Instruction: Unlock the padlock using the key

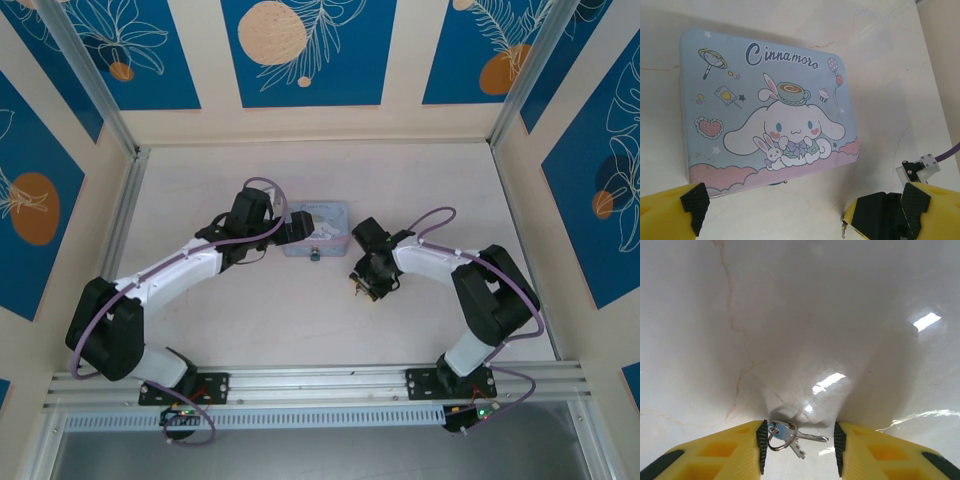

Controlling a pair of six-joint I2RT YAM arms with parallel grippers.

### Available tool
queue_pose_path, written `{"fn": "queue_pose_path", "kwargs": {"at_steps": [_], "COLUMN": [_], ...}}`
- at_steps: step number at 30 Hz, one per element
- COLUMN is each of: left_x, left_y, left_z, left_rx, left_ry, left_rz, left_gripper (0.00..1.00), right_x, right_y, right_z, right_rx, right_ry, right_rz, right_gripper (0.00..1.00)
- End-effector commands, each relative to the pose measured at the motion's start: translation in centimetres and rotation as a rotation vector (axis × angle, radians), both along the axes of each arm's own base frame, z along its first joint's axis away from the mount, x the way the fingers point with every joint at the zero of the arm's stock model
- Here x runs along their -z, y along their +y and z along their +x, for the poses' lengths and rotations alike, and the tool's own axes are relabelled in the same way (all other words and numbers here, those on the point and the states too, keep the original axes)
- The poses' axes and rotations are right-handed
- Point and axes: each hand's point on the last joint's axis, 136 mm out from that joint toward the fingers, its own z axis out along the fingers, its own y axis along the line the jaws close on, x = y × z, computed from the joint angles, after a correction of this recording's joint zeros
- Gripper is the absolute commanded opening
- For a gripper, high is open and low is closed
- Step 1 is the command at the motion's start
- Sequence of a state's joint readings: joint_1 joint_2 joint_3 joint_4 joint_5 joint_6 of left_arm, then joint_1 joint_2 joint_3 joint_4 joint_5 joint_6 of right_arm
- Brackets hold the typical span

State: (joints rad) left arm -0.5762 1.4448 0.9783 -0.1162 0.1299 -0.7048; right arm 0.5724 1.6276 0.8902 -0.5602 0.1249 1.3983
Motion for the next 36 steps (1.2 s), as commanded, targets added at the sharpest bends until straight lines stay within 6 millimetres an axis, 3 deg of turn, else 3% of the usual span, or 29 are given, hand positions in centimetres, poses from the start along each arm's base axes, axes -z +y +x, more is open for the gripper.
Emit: {"fn": "queue_pose_path", "kwargs": {"at_steps": [1, 13, 23, 31, 36], "left_x": [-0.8, -0.9, -1.3, -1.5, -1.7], "left_y": [-0.4, -0.3, -0.1, -0.1, -0.1], "left_z": [0.6, 0.4, 0.3, 0.3, 0.3], "left_rx": [0.007, 0.005, 0.004, 0.003, 0.001], "left_ry": [-0.014, -0.012, -0.022, -0.022, -0.025], "left_rz": [-0.022, -0.025, -0.025, -0.03, -0.034], "left_gripper": [1.0, 1.0, 1.0, 1.0, 1.0], "right_x": [0.7, 0.6, -0.2, -1.0, -2.0], "right_y": [0.4, -0.5, -0.2, 0.1, -0.5], "right_z": [0.7, 0.3, 0.8, -0.1, -0.3], "right_rx": [0.018, -0.064, -0.443, -0.703, -0.633], "right_ry": [0.006, -0.01, -0.036, -0.073, -0.09], "right_rz": [0.015, 0.014, -0.01, -0.035, -0.058], "right_gripper": [0.39, 0.25, 0.18, 0.18, 0.27]}}
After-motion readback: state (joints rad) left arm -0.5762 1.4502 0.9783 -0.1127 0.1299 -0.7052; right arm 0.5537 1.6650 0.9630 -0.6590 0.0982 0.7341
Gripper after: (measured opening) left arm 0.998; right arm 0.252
